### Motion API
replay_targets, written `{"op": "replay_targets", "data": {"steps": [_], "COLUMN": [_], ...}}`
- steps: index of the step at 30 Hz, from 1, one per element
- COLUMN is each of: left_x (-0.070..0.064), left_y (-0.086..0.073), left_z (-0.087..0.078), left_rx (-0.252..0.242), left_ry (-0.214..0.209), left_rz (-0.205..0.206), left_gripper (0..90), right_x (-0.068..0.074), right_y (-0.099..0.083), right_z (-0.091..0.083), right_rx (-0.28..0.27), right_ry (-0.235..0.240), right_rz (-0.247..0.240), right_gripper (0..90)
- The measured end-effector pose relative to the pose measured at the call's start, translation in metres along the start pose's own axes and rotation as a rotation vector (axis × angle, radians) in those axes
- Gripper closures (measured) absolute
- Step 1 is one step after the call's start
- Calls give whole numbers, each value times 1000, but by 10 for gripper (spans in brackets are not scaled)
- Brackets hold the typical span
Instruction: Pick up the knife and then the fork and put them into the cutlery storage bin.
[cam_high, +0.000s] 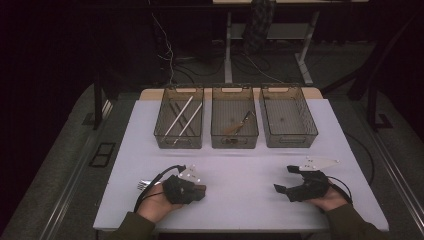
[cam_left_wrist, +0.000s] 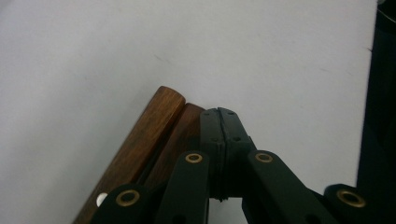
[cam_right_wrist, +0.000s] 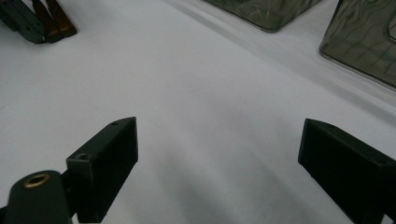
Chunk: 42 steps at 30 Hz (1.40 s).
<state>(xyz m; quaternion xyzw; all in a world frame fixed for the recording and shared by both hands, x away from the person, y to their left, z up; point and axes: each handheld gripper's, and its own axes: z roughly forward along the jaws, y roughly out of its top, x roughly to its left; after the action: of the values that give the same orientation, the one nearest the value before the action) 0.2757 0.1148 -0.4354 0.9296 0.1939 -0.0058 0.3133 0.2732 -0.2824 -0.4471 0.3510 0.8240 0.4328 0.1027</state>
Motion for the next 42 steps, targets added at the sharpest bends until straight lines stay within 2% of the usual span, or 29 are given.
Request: {"op": "replay_targets", "data": {"steps": [5, 8, 17, 21, 25, 29, 34, 37, 42], "left_x": [6, 10, 27, 33, 30, 21, 15, 15, 14], "left_y": [6, 8, 18, 18, 16, 2, -32, -46, -52], "left_z": [4, 6, 9, 9, 3, -22, -46, -51, -50], "left_rx": [-8, -10, -20, -28, -46, -113, -133, -139, -118], "left_ry": [5, 22, 134, 135, 133, 157, 222, 248, 245], "left_rz": [3, 9, 4, -15, -22, -63, -129, -160, -156], "left_gripper": [889, 890, 890, 889, 885, 811, 781, 757, 745], "right_x": [0, 0, 0, 0, 0, 0, 0, 1, 1], "right_y": [0, 0, 0, 0, 0, 0, 0, 0, 1], "right_z": [0, 0, 1, 1, 0, -1, -1, 0, 1], "right_rx": [0, 1, 3, 3, 1, 0, -1, 1, 2], "right_ry": [0, 0, -1, -1, 0, 0, 0, 3, 3], "right_rz": [0, 0, 1, 1, 1, -1, -2, -3, -5], "right_gripper": [113, 113, 113, 114, 113, 114, 114, 114, 113]}}
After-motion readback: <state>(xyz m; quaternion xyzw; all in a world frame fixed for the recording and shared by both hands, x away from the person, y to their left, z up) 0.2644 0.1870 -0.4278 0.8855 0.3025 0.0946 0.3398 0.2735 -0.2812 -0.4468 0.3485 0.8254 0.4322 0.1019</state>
